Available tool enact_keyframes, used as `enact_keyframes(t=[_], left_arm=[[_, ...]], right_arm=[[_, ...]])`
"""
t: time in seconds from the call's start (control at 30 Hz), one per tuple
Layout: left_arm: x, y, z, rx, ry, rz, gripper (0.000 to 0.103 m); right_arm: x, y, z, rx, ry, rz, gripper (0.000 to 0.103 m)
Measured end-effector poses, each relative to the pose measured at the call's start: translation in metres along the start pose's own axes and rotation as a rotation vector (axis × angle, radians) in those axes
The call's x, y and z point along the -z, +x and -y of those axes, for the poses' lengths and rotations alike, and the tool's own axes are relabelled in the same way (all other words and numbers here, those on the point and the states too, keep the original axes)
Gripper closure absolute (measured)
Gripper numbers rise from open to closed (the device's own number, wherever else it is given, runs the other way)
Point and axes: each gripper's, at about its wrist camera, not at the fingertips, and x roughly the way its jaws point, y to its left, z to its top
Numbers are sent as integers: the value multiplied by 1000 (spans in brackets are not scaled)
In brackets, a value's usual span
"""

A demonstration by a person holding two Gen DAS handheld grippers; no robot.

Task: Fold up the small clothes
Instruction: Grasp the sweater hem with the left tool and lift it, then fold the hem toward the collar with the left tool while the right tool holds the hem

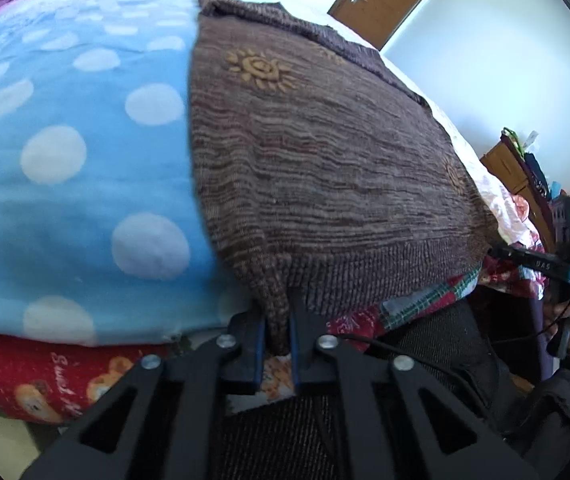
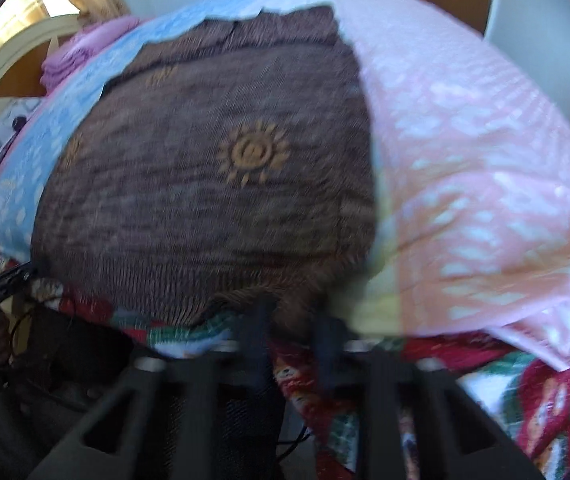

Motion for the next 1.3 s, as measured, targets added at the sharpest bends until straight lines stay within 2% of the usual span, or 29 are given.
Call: enact_keyframes(t=[0.1, 0.17, 0.3, 0.47, 0.63, 0.83, 1.0, 1.3], left_arm=[[-3, -5, 7, -6, 30, 23, 94], [-8, -12, 11, 12, 37, 45, 94], [-32, -31, 19, 14, 61, 106, 94], [-78, -32, 23, 28, 65, 166, 94], [-124, -24, 22, 8, 93, 214, 94], [-167, -5, 14, -23, 99, 213, 94], [-185, 17, 5, -38, 78, 180, 94], [-192, 37, -2, -70, 58, 134, 94]], right_arm=[[1, 0, 5, -11, 9, 3, 99], [0, -6, 9, -48, 33, 18, 99], [-15, -32, 18, -173, 89, 114, 99], [-58, -52, 26, -292, 149, 226, 99], [-107, -41, 28, -265, 165, 286, 99], [-147, -12, 38, -237, 211, 298, 99], [-165, 13, 51, -226, 262, 279, 99], [-171, 42, 53, -195, 267, 249, 99]])
